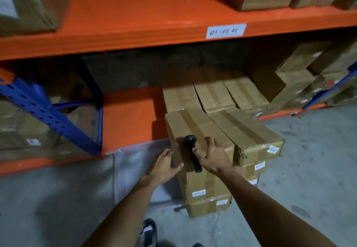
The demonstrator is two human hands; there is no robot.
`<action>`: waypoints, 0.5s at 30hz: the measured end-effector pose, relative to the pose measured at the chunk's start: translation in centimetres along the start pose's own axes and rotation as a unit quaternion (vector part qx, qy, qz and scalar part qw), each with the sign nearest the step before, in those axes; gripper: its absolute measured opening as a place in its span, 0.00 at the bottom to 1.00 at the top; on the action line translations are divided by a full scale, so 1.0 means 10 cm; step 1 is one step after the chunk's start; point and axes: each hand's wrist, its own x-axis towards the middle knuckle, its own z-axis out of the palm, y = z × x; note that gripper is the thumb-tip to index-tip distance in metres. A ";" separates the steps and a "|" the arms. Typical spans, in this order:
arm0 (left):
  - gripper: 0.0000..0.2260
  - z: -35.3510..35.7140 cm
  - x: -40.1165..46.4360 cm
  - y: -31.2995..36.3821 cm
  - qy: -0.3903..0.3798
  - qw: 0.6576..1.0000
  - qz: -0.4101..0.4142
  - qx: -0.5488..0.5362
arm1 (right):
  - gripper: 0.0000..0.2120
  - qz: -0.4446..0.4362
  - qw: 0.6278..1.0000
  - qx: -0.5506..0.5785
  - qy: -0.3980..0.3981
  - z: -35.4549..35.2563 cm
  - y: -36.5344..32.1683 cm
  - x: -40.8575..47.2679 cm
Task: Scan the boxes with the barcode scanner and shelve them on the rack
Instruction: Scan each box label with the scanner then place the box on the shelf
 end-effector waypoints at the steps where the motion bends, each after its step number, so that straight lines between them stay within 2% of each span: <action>1: 0.30 0.11 0.10 -0.01 -0.008 1.000 0.005 -0.015 | 0.33 0.001 1.000 0.011 0.001 0.09 0.02 0.11; 6: 0.25 0.73 0.55 -0.18 -0.011 0.996 0.051 -0.067 | 0.36 0.041 0.996 0.077 0.016 0.57 0.06 0.73; 10: 0.26 1.08 0.76 -0.41 -0.010 0.994 0.060 -0.087 | 0.37 0.074 0.995 0.073 0.002 0.87 0.17 1.06; 15: 0.24 1.22 0.82 -0.62 0.003 0.995 0.075 -0.065 | 0.29 0.092 0.990 0.108 0.002 0.95 0.38 1.12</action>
